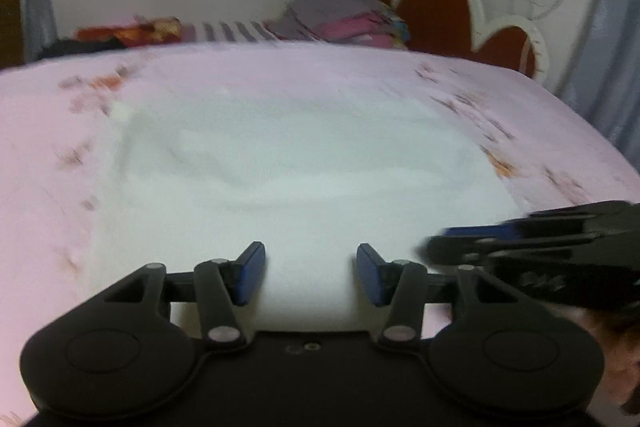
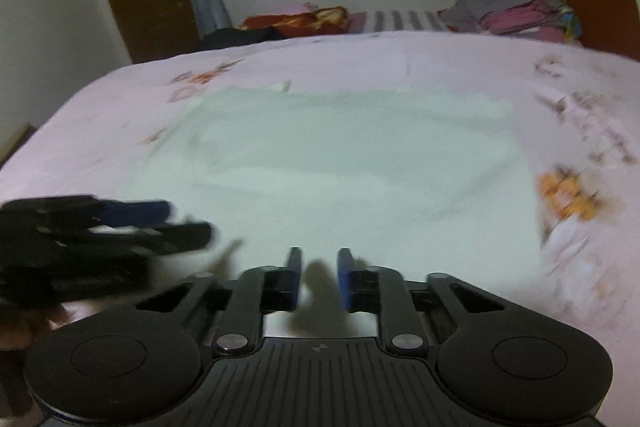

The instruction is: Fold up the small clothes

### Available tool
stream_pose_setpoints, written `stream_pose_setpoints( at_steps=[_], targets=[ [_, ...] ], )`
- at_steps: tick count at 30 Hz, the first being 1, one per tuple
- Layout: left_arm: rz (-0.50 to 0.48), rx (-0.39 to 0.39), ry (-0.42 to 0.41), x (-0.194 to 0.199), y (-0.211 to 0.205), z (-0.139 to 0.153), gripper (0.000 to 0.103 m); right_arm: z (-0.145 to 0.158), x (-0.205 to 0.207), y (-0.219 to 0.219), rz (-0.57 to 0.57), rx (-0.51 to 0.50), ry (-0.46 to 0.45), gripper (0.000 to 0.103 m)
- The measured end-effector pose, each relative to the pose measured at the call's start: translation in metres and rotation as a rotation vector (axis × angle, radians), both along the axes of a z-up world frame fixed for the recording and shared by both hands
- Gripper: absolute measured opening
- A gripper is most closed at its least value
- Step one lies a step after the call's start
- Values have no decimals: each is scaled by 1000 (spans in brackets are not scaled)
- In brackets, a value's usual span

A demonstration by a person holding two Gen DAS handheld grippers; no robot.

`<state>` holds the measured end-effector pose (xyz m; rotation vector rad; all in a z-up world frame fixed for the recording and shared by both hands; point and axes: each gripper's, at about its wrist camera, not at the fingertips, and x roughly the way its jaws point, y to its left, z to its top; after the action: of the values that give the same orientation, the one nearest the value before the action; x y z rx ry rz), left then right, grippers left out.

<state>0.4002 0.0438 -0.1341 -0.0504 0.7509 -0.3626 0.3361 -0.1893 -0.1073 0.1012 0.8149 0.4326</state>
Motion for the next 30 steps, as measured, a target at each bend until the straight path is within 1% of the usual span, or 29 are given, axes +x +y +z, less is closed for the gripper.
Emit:
stream_pose_setpoints(
  at_steps=[1, 2, 3, 4, 6, 8, 9, 11, 13, 17, 19, 21, 22, 24, 28, 30],
  targets=[
    [-4, -10, 9, -2, -1, -3, 45, -2, -5, 6, 8, 4, 3, 17],
    [-2, -11, 16, -3, -3, -6, 40, -3, -8, 11, 20, 10, 1, 14],
    [8, -5, 25, -4, -3, -8, 40, -4, -10, 16, 24, 15, 6, 12],
    [20, -6, 31, -5, -1, -10, 40, -5, -13, 19, 26, 19, 13, 12],
    [36, -6, 33, -9, 4, -13, 43, -8, -16, 23, 46, 37, 30, 12],
    [62, 7, 30, -14, 11, -15, 42, -10, -19, 29, 68, 4, 33, 12],
    [75, -5, 27, -16, 17, -14, 42, -11, -20, 28, 62, -3, 31, 12],
    [101, 3, 19, -20, 28, -13, 42, -13, -18, 19, 32, 6, 35, 12],
    [126, 11, 18, -23, 41, -12, 42, -12, -19, 4, -15, -17, 25, 12],
    [175, 14, 15, -25, 63, -11, 42, -10, -23, -41, -139, -32, 26, 12],
    [191, 8, 15, -28, 69, -12, 42, -10, -26, -63, -184, -49, 36, 12],
    [211, -20, 27, -28, 74, -12, 42, -13, -30, -81, -210, -68, 57, 12],
    [220, -39, 33, -28, 76, -13, 42, -15, -31, -86, -210, -67, 72, 12],
    [233, -46, 34, -27, 75, -12, 42, -13, -33, -86, -196, -81, 72, 12],
    [246, -43, 23, -29, 76, -11, 42, 3, -41, -85, -216, -66, 10, 12],
    [243, -29, 36, -29, 76, -14, 42, 0, -37, -84, -225, -82, 14, 12]
  ],
)
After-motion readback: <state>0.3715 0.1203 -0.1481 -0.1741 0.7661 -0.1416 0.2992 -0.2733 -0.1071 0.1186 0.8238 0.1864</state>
